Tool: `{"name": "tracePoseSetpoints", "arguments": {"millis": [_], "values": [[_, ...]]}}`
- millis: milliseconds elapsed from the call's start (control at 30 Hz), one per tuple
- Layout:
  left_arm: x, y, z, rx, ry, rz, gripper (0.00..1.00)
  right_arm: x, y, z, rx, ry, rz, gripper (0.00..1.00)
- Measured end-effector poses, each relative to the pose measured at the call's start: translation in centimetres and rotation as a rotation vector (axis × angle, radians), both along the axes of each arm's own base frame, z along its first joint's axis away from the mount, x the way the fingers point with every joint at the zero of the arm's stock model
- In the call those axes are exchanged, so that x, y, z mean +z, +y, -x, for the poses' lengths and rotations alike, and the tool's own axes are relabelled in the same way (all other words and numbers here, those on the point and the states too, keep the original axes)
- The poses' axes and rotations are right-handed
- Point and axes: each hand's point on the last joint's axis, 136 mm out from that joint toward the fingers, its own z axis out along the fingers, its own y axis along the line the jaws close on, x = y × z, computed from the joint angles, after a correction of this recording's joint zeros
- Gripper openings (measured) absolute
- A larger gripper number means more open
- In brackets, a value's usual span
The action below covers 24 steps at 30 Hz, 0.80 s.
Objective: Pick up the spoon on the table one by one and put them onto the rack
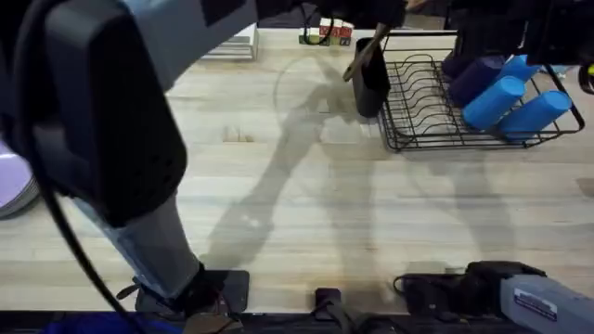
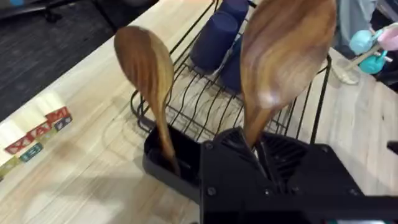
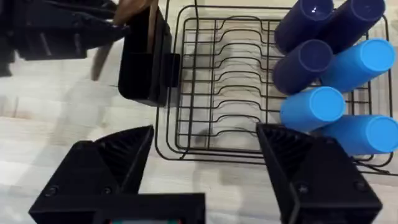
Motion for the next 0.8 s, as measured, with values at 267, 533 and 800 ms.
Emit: {"name": "tracePoseSetpoints", "arguments": {"millis": [267,533,800], "values": [[3.9,1.6,0.4,0.003,-0.150,0.066,0.043,0.0,0.0,0.0,0.000,0.000,0.000,0.996],[5.9,-0.7,2.1,-0.065,-0.229,0.156,0.043,-0.1,0.0,0.0,0.000,0.002,0.000,0.996],[4.9,-2.7,3.7,-0.107,-0.226,0.181,0.043,-0.1,0.0,0.0,0.001,0.002,0.001,0.996]]}}
